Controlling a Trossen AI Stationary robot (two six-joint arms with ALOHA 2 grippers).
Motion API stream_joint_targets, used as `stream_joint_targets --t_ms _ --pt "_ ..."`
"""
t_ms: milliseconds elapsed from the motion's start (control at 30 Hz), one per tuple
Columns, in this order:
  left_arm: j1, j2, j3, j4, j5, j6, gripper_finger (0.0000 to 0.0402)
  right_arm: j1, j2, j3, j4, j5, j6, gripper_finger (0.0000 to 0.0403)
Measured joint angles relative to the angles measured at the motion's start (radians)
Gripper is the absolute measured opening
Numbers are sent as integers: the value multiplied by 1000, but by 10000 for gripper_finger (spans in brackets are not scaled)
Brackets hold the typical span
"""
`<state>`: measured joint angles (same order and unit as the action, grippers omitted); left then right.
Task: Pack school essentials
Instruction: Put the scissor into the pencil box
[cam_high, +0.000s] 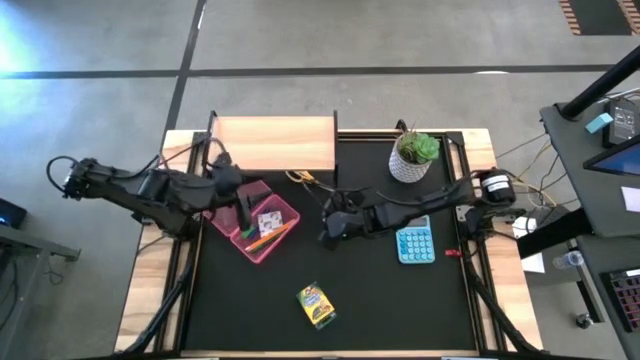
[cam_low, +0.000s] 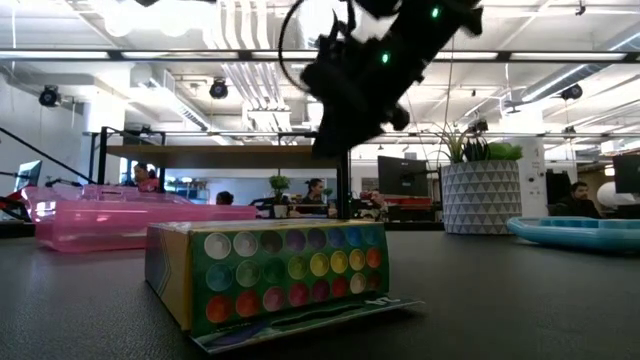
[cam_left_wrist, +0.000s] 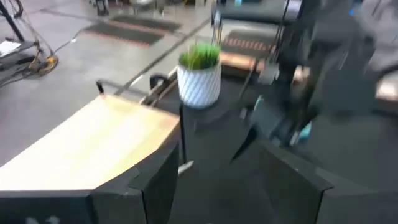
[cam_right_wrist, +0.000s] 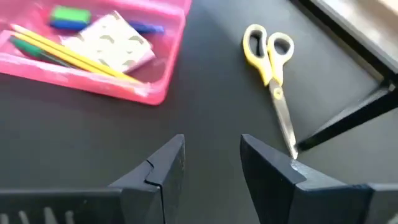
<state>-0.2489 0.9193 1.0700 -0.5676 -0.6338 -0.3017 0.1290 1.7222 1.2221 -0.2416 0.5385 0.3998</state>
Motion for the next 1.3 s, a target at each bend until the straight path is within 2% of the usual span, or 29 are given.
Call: stream_joint_targets --t_ms 233,467,633,833,933,1067,1167,1300 --pt "0 89 -71 8 3 51 201 -1 -82 0 -102 -23 -36 146" --pt "9 256 -76 44 -3 82 201 0 -169 0 -296 -23 -46 146" --pt "37 386 -76 138 -5 80 201 -1 -236 -4 -411 -23 -46 146" --pt "94 529 -72 235 -7 117 201 4 -334 -83 -408 -23 -41 146" --pt "118 596 -72 279 -7 206 201 6 -384 -163 -309 -23 -33 146" --pt "119 648 -60 279 -7 274 201 8 -424 -307 -37 -68 -67 146" --pt "106 642 -54 279 -6 282 201 8 -413 -419 212 -116 -124 146" --pt "92 589 -53 264 -7 281 201 -6 -341 -513 502 -115 -237 146"
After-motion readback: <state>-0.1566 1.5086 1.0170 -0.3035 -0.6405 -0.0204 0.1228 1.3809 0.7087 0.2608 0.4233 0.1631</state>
